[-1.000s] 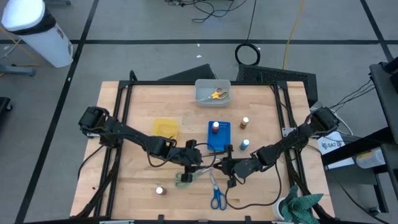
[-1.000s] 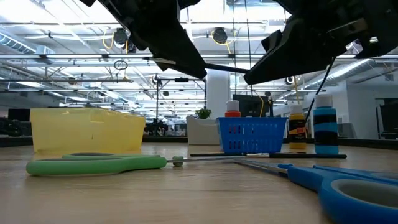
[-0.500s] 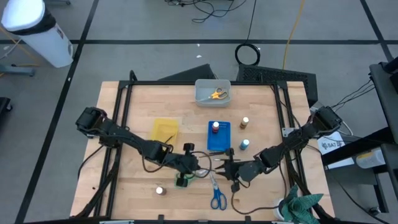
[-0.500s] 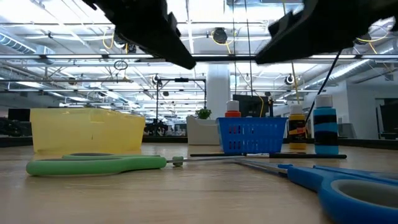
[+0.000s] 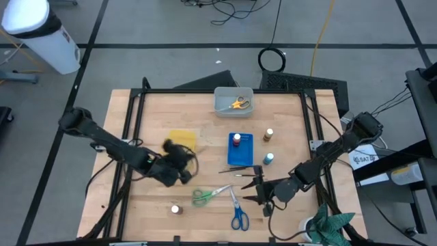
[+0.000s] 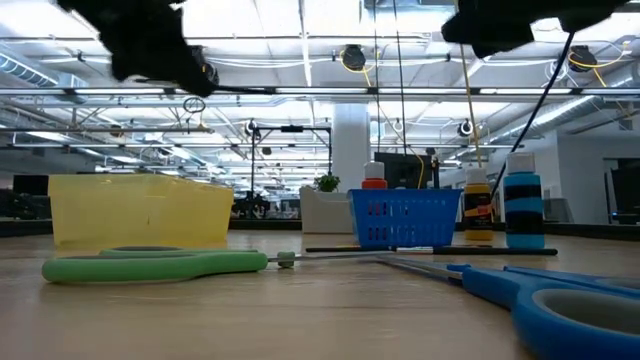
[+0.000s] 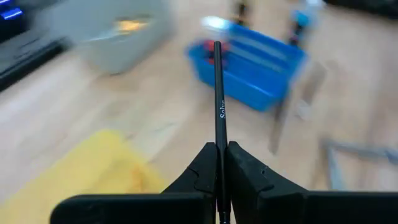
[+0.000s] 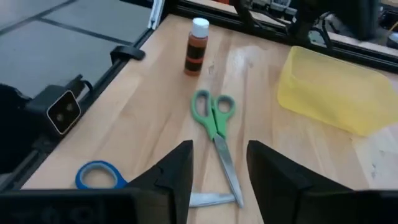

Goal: Pick & Place Paint Supplies
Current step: Put the left silver paint brush into the yellow bin, then put the top gold paint brush into the yellow bin

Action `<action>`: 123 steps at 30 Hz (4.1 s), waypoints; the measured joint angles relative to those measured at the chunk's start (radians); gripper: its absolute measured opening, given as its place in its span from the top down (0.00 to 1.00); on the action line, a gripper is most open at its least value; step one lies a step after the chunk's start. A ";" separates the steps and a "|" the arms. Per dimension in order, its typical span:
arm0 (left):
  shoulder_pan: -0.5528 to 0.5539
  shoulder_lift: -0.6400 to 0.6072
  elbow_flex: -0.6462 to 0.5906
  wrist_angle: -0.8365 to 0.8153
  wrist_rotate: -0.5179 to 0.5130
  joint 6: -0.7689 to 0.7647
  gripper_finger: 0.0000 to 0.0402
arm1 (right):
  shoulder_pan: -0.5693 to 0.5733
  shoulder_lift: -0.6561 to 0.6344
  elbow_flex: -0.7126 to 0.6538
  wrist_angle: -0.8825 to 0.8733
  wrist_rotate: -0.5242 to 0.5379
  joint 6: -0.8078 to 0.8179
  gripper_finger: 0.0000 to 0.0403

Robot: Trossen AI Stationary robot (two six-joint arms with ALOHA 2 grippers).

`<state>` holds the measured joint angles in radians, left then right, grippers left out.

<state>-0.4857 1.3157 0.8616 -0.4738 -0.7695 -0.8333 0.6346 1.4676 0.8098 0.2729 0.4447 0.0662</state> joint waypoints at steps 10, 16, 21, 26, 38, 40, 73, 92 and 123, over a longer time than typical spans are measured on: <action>0.019 -0.040 -0.192 -0.107 0.002 -0.513 0.93 | -0.019 0.000 -0.012 0.038 0.000 0.001 0.69; 0.065 -0.040 -0.226 -0.098 0.084 -0.599 0.78 | -0.019 0.000 -0.012 0.052 -0.001 0.001 0.70; 0.074 -0.040 -0.226 -0.066 0.095 -0.530 0.66 | -0.019 0.000 -0.012 0.052 -0.001 0.006 0.70; 0.074 -0.040 -0.226 0.013 0.095 -0.364 0.58 | -0.018 0.000 -0.012 -0.045 -0.004 0.106 0.69; 0.074 -0.040 -0.225 0.482 0.144 0.059 0.54 | -0.028 0.001 -0.012 -0.554 0.080 0.439 0.79; 0.074 -0.040 -0.224 0.546 0.154 0.108 0.54 | -0.044 0.001 -0.012 -0.549 0.081 0.445 0.82; 0.209 0.675 0.056 0.895 0.328 0.491 0.89 | -0.059 0.001 -0.012 -0.305 0.022 0.235 0.96; 0.213 0.674 0.055 0.866 0.320 0.489 0.99 | -0.059 0.001 -0.012 -0.291 0.025 0.235 0.96; 0.232 0.739 0.063 0.932 0.549 0.532 0.99 | -0.059 0.001 -0.012 -0.292 0.025 0.231 0.96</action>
<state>-0.2540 2.0548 0.9249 0.4578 -0.2207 -0.3012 0.5758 1.4685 0.7975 -0.0193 0.4695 0.2975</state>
